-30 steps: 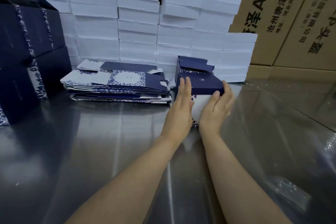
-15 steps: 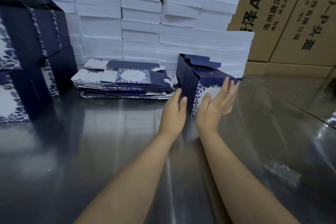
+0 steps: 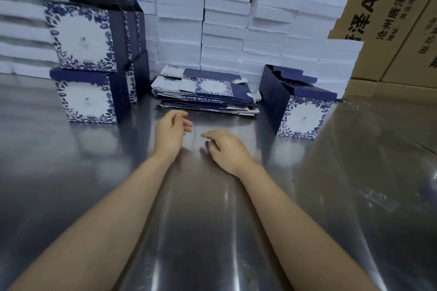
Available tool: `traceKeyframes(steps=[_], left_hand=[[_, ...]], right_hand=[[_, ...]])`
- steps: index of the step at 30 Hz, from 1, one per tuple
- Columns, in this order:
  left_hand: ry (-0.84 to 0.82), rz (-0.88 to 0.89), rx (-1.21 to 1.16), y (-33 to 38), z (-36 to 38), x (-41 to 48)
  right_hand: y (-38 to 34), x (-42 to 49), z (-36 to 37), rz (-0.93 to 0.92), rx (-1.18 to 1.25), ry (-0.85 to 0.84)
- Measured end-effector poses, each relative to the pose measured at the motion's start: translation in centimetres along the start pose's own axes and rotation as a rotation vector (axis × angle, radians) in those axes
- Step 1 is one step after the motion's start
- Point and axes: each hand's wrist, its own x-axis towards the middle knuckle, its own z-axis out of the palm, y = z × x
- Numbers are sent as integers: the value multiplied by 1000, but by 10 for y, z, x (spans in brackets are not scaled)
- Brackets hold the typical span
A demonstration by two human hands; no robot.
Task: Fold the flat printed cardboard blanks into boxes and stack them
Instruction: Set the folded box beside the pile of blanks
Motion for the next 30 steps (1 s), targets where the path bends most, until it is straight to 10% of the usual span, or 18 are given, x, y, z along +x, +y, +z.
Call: traceKeyframes(steps=[5,16,30], left_hand=[[180,-200,-169,-4,-26,10],[11,-128,159,-2,-3,9],[16,-160,294,-7,0,13]], right_hand=[[16,33,8,196,-38,69],[60,113,30,340,-16,289],[87,151,40,82,60,394]])
